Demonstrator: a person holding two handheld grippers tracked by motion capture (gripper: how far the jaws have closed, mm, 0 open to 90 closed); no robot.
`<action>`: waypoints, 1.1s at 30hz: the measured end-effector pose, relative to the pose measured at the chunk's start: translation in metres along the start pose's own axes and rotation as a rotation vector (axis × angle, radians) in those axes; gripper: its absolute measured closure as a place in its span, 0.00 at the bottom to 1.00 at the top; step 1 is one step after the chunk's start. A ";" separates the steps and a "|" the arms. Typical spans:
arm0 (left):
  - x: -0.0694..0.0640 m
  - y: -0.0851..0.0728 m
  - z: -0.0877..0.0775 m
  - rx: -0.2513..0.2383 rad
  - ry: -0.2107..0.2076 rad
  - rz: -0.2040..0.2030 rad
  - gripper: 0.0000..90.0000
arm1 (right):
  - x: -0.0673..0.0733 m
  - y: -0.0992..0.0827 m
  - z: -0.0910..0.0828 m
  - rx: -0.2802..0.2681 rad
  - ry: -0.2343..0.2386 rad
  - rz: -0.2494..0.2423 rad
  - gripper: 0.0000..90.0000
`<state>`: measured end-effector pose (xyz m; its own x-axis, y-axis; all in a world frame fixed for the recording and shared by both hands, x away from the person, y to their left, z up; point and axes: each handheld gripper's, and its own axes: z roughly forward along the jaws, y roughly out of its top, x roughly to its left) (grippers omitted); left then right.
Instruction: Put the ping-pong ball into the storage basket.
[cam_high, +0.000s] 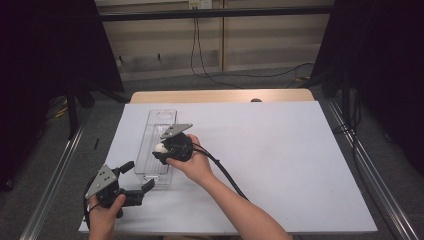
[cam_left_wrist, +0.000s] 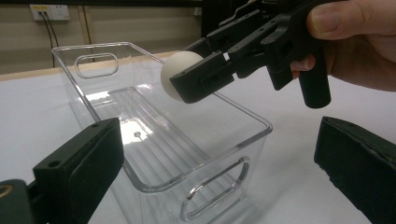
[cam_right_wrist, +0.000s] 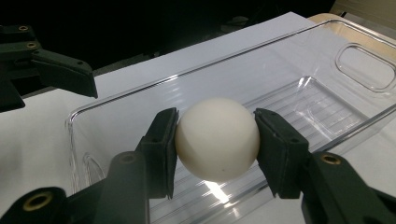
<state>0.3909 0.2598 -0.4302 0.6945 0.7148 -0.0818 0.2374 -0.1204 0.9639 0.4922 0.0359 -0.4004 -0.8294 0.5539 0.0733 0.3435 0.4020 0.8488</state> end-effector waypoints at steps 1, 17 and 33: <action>0.000 0.000 0.000 0.000 -0.001 0.001 0.02 | 0.000 0.000 0.000 0.001 0.003 0.002 0.57; 0.003 0.000 -0.002 0.036 -0.001 0.046 0.02 | 0.002 0.000 0.005 0.004 0.000 0.004 0.57; 0.002 0.000 -0.001 0.017 -0.007 0.021 0.02 | 0.002 -0.001 0.007 0.004 -0.001 -0.004 0.57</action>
<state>0.3916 0.2621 -0.4300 0.7043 0.7071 -0.0635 0.2341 -0.1469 0.9610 0.4936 0.0412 -0.4046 -0.8301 0.5533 0.0697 0.3423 0.4068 0.8469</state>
